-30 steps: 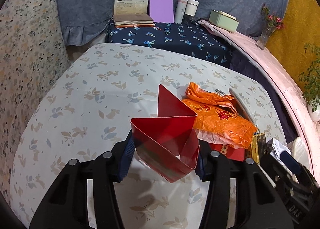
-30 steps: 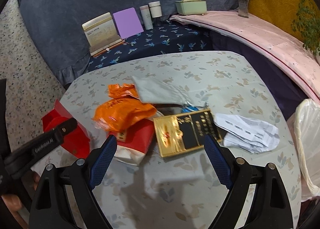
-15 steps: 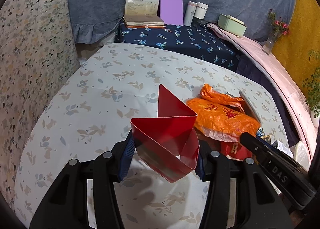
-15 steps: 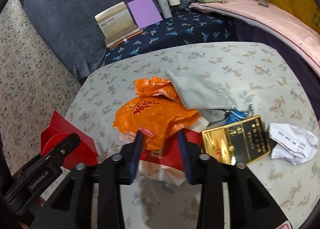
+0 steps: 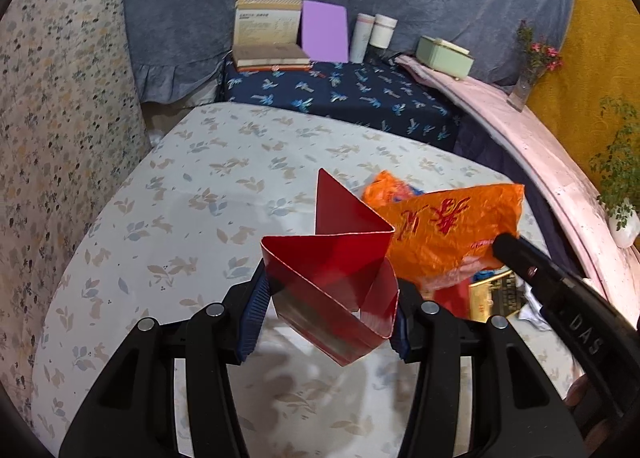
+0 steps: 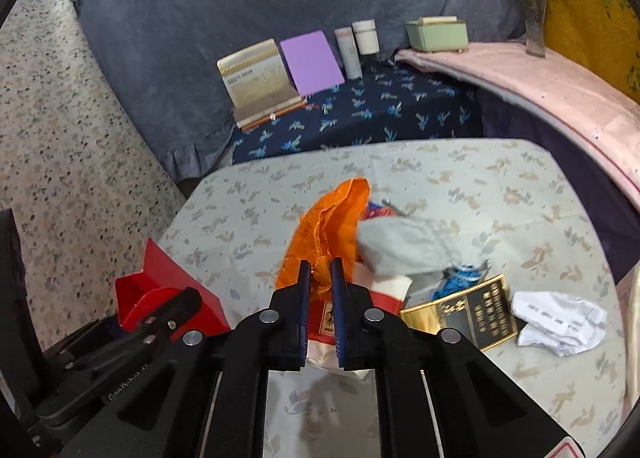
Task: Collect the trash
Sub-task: 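Grasp the orange plastic bag with the right gripper, then carry the red carton and orange bag with both grippers over the bin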
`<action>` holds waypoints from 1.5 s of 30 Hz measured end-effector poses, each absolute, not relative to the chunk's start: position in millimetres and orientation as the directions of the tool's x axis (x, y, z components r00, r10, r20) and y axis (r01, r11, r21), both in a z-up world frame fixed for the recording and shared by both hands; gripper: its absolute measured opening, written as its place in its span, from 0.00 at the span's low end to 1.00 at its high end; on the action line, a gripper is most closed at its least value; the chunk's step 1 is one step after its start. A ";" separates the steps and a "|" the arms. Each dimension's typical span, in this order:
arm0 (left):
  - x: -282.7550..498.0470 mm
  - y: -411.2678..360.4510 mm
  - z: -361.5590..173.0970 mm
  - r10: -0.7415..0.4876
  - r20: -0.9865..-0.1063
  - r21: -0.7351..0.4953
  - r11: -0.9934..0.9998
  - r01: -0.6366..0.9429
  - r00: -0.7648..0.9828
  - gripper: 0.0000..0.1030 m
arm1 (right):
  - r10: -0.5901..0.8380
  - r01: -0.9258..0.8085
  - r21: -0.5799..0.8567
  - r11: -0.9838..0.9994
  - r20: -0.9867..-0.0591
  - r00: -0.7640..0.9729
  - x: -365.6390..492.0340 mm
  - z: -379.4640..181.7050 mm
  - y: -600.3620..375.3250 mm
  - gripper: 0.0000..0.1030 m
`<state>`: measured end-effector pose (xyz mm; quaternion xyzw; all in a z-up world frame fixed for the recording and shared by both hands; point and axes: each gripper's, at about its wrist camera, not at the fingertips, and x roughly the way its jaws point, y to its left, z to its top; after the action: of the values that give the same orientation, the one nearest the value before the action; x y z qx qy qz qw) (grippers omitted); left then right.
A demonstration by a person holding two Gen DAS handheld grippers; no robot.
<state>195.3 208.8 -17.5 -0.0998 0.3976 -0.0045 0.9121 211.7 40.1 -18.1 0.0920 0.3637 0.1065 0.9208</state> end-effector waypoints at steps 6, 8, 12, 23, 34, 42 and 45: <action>181.2 178.1 6.2 -0.120 -0.693 -0.181 0.983 -0.011 0.710 0.47 | 0.225 -0.098 0.238 0.966 -0.595 0.772 188.9 12.5 10.1 0.09; 177.1 166.4 13.2 -0.134 -0.685 -0.182 0.983 0.011 0.716 0.47 | 0.212 -0.082 0.242 0.967 -0.580 0.787 181.9 20.5 -1.5 0.09; 167.2 136.1 26.7 -0.169 -0.667 -0.175 0.982 0.068 0.726 0.47 | 0.175 -0.041 0.246 0.968 -0.554 0.814 163.9 33.5 -30.5 0.09; 137.9 30.2 49.5 -0.282 -0.642 -0.138 0.957 0.255 0.713 0.47 | 0.044 0.102 0.254 0.962 -0.512 0.858 105.7 52.1 -127.1 0.09; 115.5 -85.2 51.7 -0.406 -0.650 -0.111 0.887 0.447 0.643 0.47 | -0.115 0.288 0.280 0.916 -0.504 0.856 51.2 47.7 -231.2 0.09; 103.8 -148.6 44.2 -0.477 -0.667 -0.119 0.826 0.551 0.572 0.47 | -0.203 0.401 0.295 0.867 -0.527 0.825 21.9 32.7 -291.9 0.09; 101.4 -166.4 40.6 -0.496 -0.673 -0.123 0.807 0.578 0.549 0.47 | -0.224 0.430 0.302 0.851 -0.533 0.816 12.8 27.3 -307.9 0.09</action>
<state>101.4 -166.4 40.6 0.0563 0.3635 -0.3058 0.8782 12.8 -307.9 27.3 0.2089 0.2470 -0.1757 0.9298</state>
